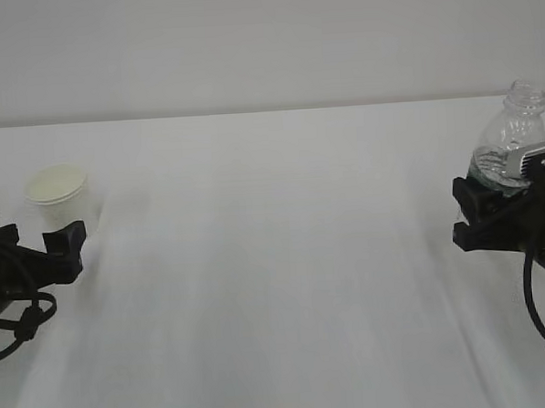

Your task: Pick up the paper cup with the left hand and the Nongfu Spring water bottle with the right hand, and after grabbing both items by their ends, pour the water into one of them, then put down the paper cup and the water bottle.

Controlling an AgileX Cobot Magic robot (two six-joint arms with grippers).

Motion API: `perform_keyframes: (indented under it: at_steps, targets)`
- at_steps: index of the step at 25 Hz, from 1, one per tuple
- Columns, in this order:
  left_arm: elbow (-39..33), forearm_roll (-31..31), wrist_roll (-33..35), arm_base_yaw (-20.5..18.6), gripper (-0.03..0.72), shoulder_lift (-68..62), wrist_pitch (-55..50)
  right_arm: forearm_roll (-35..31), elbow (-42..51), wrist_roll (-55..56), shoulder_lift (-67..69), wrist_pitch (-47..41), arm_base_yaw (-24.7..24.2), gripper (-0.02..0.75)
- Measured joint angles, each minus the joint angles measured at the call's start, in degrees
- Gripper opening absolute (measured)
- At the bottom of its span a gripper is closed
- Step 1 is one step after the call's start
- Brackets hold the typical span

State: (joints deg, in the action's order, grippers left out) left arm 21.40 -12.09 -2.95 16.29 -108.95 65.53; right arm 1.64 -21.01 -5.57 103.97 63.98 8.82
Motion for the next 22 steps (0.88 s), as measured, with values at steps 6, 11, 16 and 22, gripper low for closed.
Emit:
perform_keyframes:
  at_steps: [6, 11, 16, 22]
  targets:
    - [3.3, 1.0, 0.0, 0.0, 0.69, -3.0, 0.1, 1.5, 1.0, 0.1, 0.0, 0.0, 0.0, 0.395]
    - [7.1, 1.0, 0.0, 0.0, 0.69, -8.9, 0.1, 2.5, 1.1, 1.6, -0.1, 0.0, 0.0, 0.395]
    - [9.4, -0.9, 0.0, 0.0, 0.69, -12.1, 0.1, 2.6, 1.1, 1.8, -0.1, 0.0, 0.0, 0.395]
    - [11.1, -4.2, 0.0, -1.8, 0.69, -12.4, 0.1, 2.6, 1.1, 1.8, -0.1, 0.0, 0.0, 0.394]
